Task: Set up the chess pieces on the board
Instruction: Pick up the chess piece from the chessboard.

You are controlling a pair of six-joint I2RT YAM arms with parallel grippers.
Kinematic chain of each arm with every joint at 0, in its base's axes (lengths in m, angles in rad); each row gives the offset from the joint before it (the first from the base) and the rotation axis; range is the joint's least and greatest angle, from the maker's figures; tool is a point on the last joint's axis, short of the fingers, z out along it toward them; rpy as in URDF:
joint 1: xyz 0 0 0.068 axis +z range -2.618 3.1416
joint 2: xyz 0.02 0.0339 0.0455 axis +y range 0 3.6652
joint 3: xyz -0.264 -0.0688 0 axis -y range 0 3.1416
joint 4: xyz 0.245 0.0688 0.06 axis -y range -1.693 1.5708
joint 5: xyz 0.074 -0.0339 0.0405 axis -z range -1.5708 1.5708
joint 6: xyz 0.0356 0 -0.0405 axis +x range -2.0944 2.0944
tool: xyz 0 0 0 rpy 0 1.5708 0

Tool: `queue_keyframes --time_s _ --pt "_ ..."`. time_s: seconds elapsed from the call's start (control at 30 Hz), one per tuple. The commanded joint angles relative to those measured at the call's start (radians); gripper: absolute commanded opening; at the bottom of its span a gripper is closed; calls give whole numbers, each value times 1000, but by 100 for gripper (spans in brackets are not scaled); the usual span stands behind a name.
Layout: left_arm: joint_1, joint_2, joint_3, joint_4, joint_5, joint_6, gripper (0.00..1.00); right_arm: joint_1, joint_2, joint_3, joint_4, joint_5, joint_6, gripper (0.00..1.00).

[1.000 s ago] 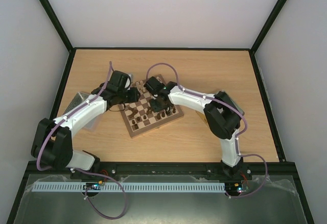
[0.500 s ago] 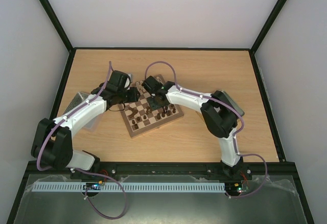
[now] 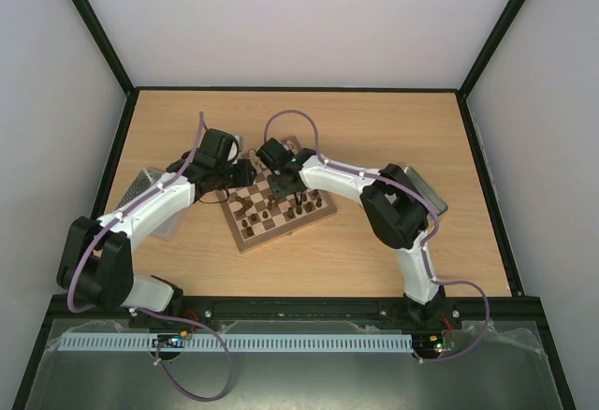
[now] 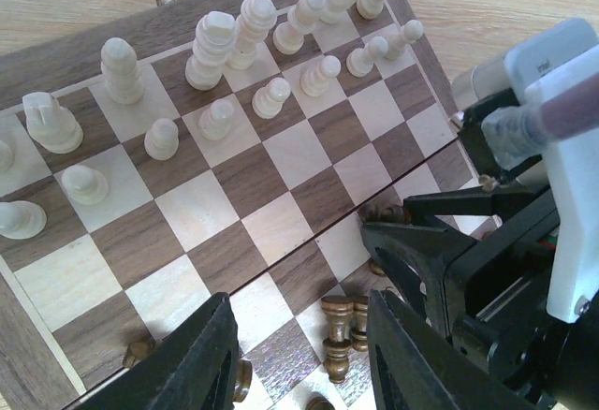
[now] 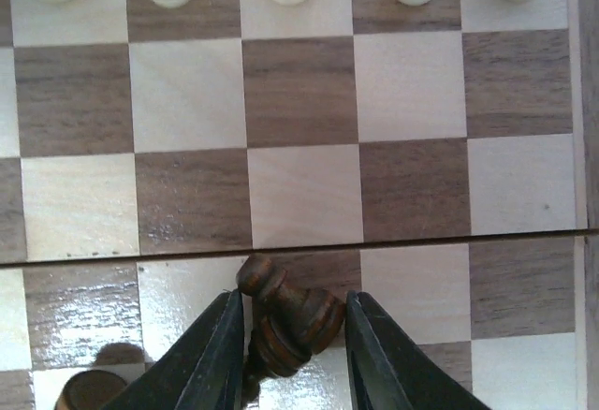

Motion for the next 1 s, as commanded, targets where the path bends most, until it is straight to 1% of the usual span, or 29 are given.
queue_keyframes --time_s 0.0,0.2,0.43,0.83,0.87,0.97 --pt "6 -27 -15 1 11 8 41 -5 23 37 15 39 25 29" --pt "6 -46 -31 20 10 -7 41 -23 8 22 57 24 63 23" --pt "6 -75 -75 74 28 -64 44 -41 -61 -77 147 -23 93 17" --pt "6 -89 -115 156 63 -154 46 -51 -107 -143 175 -57 104 16" --pt "6 -89 -118 162 63 -160 46 -51 -104 -143 171 -56 106 17" --pt "8 -93 -124 174 63 -168 47 -51 -95 -143 156 -50 120 23"
